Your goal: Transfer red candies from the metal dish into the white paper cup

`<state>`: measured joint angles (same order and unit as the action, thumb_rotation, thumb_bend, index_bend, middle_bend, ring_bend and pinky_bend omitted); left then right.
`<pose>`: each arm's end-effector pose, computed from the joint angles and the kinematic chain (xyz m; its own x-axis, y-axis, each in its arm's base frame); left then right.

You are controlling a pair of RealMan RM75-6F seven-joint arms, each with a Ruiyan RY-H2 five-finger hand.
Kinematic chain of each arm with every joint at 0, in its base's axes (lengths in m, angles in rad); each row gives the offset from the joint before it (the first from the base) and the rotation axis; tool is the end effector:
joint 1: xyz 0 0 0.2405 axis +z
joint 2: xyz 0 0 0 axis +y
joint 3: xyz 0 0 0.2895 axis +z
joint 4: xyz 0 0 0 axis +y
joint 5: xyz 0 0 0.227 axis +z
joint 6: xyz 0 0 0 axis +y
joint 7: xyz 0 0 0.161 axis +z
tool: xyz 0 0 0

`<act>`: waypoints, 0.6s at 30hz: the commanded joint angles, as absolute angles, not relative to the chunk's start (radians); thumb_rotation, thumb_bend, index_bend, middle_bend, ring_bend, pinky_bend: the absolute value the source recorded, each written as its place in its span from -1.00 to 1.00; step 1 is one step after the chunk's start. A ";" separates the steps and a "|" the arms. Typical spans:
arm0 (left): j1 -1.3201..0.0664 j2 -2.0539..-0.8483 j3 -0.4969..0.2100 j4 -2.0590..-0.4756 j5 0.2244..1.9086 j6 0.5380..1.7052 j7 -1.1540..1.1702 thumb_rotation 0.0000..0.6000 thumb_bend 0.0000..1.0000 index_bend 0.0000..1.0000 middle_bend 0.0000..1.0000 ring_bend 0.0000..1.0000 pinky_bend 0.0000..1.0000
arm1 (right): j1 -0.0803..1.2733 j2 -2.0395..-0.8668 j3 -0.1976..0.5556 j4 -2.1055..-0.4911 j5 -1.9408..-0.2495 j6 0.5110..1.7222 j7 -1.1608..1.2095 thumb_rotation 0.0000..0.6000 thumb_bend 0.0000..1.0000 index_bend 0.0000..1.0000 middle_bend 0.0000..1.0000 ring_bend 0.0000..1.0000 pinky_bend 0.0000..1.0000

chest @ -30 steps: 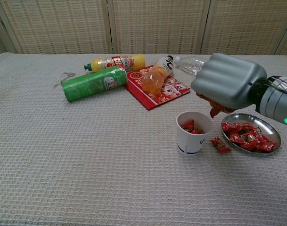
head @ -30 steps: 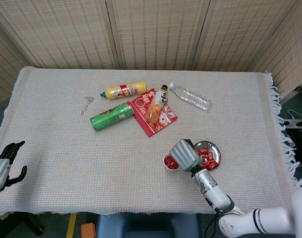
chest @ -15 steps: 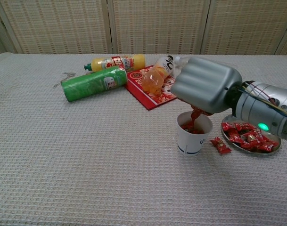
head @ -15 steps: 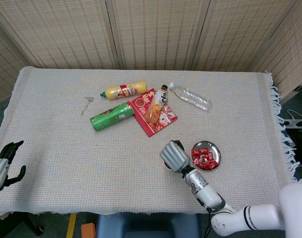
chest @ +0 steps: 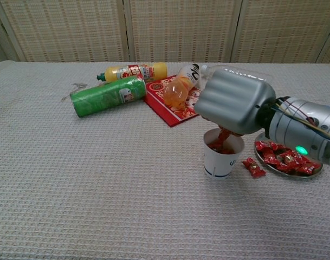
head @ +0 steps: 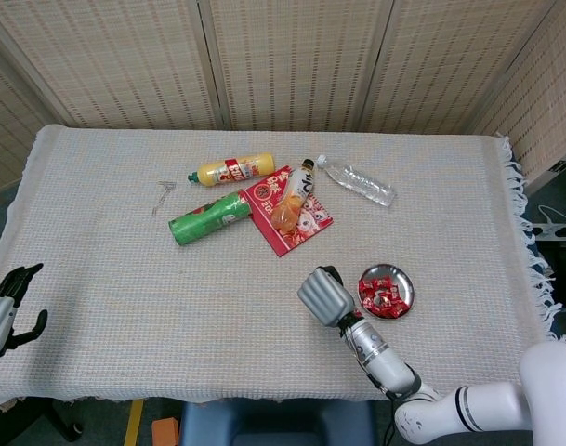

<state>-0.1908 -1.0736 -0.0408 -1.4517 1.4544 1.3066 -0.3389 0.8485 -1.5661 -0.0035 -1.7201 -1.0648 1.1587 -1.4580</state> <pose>-0.3826 0.2420 0.1752 0.2645 0.1192 0.9570 0.9637 0.0044 -0.2669 -0.1144 -0.3234 -0.0573 0.9360 0.2729 0.2223 -0.0548 -0.5108 0.8579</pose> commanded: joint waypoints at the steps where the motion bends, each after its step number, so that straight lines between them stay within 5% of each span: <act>1: -0.191 -1.074 -0.041 -1.451 1.454 1.306 -0.340 1.00 0.00 -0.93 -0.86 -0.97 -0.47 | 0.850 -1.563 -0.006 -1.729 -1.039 1.165 -1.480 1.00 0.21 0.23 0.62 0.38 1.00; 10: -0.192 -1.074 -0.042 -1.451 1.452 1.303 -0.340 1.00 0.00 -0.93 -0.86 -0.97 -0.47 | 0.856 -1.562 -0.004 -1.744 -1.028 1.174 -1.481 1.00 0.09 -0.18 0.44 0.36 1.00; 18: -0.191 -1.073 -0.042 -1.449 1.453 1.304 -0.344 1.00 0.00 -0.93 -0.86 -0.97 -0.47 | 0.863 -1.567 -0.011 -1.740 -1.035 1.176 -1.468 1.00 -0.01 -0.31 0.37 0.35 1.00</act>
